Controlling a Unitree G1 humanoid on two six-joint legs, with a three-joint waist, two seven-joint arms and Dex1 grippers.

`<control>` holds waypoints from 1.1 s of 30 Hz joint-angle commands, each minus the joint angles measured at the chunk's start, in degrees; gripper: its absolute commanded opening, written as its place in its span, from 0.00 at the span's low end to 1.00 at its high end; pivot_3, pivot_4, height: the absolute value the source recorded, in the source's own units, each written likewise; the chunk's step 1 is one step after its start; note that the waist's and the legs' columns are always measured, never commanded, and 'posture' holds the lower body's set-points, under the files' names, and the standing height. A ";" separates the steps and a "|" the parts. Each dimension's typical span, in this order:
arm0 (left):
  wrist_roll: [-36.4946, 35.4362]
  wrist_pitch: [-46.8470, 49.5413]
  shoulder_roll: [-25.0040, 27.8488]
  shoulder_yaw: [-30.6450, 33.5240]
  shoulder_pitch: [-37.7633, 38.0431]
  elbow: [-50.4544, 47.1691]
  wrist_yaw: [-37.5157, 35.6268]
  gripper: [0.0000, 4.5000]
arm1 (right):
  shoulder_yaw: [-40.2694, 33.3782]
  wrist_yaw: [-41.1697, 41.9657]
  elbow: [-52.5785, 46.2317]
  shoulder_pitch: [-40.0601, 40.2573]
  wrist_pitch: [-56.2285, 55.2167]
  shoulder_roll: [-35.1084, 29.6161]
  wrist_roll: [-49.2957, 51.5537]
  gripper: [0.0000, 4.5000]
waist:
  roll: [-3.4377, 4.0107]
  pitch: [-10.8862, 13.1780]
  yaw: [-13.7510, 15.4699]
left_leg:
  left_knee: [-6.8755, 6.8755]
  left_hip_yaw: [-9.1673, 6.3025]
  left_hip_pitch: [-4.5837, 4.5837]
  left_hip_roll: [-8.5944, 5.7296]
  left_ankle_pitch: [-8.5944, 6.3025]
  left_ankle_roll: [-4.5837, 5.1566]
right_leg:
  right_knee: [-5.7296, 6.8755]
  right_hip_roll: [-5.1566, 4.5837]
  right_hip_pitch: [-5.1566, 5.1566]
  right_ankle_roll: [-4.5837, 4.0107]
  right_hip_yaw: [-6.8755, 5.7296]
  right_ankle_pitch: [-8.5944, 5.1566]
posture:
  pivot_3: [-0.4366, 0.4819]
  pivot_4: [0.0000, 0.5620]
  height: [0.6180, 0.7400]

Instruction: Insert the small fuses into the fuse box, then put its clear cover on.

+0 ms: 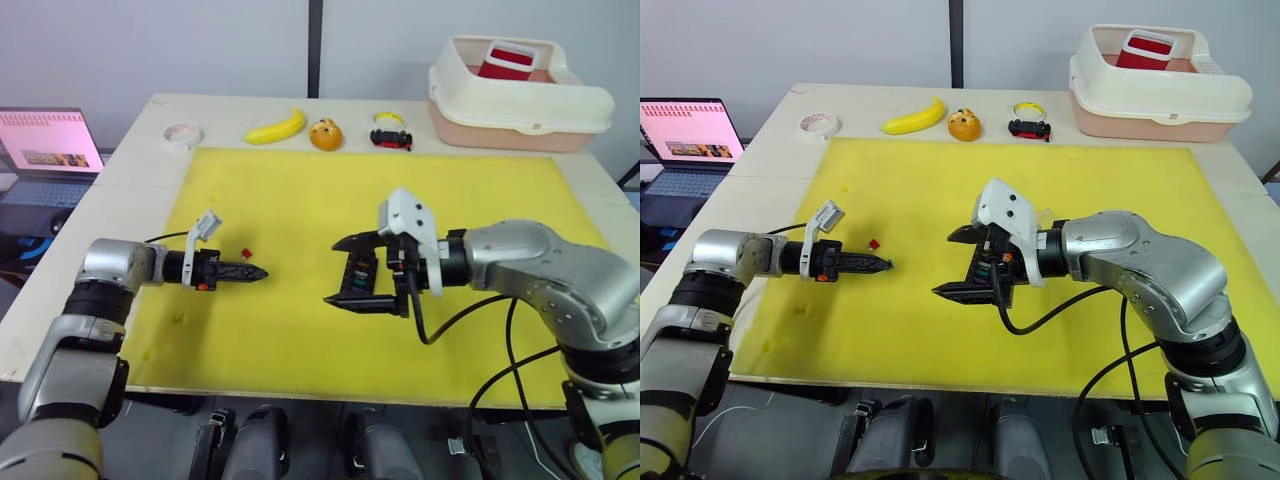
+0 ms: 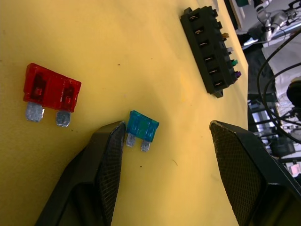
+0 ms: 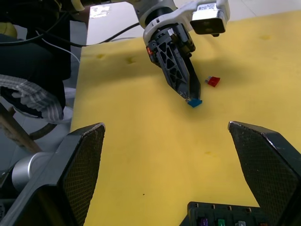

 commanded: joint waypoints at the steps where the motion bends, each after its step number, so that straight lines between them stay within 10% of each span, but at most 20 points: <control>1: 1.56 0.08 -0.55 -0.64 1.98 1.70 0.79 0.67 | -1.92 -0.53 -1.72 -0.33 -0.01 0.03 1.00 1.00 | 0.01 -0.01 -0.01 | 0.00 0.00 0.01 0.00 0.00 0.00 | 0.00 0.00 0.00 0.00 0.00 0.00 | 0.48 0.27 1.00; 7: 0.35 2.25 -0.81 0.71 3.87 -1.12 1.61 0.17 | -0.74 -0.59 -0.96 -1.81 -0.01 1.45 1.01 1.00 | 0.01 -0.01 -0.09 | 0.00 0.01 0.00 0.00 0.00 0.01 | 0.00 -0.01 0.00 0.00 0.01 0.00 | 0.48 0.27 1.00; 33: -5.44 6.45 1.54 9.36 5.54 -12.25 4.28 0.01 | -3.82 1.01 1.45 -3.65 3.41 0.87 3.91 1.00 | 0.00 -0.03 -0.27 | -0.01 0.02 0.01 0.02 -0.01 0.01 | 0.03 -0.01 -0.03 0.00 0.03 0.00 | 0.48 0.27 1.00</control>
